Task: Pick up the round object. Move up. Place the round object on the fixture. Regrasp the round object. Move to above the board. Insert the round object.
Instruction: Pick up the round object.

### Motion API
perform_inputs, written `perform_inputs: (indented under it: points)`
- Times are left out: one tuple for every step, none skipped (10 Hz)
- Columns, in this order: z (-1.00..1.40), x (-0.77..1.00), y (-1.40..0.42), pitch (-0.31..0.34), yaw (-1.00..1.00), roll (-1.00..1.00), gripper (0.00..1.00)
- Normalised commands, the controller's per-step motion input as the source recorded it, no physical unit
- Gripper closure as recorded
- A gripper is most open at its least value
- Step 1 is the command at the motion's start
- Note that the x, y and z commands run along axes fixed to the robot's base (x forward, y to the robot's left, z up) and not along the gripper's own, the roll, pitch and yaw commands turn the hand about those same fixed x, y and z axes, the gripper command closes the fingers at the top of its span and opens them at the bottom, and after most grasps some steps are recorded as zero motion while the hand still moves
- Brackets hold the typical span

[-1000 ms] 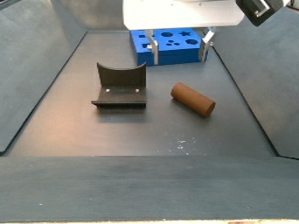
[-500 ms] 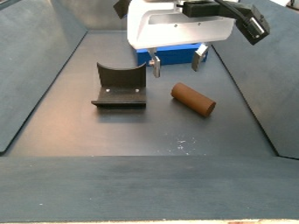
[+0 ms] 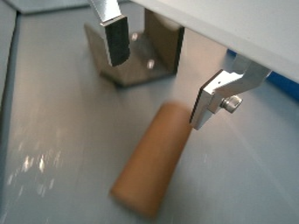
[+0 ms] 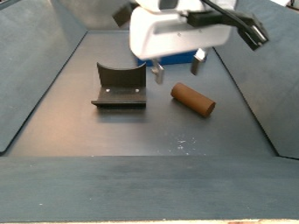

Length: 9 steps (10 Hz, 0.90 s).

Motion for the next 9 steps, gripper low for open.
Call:
perform_inputs:
  points:
    - [-0.07, -0.12, 0.06, -0.243, 0.00, -0.06, 0.00]
    - [-0.02, 0.00, 0.00, 0.000, 0.00, 0.00, 0.00]
    - [-0.70, -0.26, 0.00, -0.597, 0.00, 0.04, 0.00]
    - [-0.76, -0.26, -0.01, -0.534, 0.00, 0.15, 0.00]
    - [-0.19, 0.00, 0.00, -0.131, 0.00, 0.06, 0.00]
    - [-0.60, 0.00, 0.00, -0.400, 0.00, -0.01, 0.00]
    - [-0.79, 0.00, 0.00, -0.457, 0.00, 0.00, 0.00]
    - [-0.09, 0.00, 0.00, -0.154, 0.00, -0.05, 0.00]
    - [0.00, 0.00, 0.11, 0.000, 0.01, -0.17, 0.00]
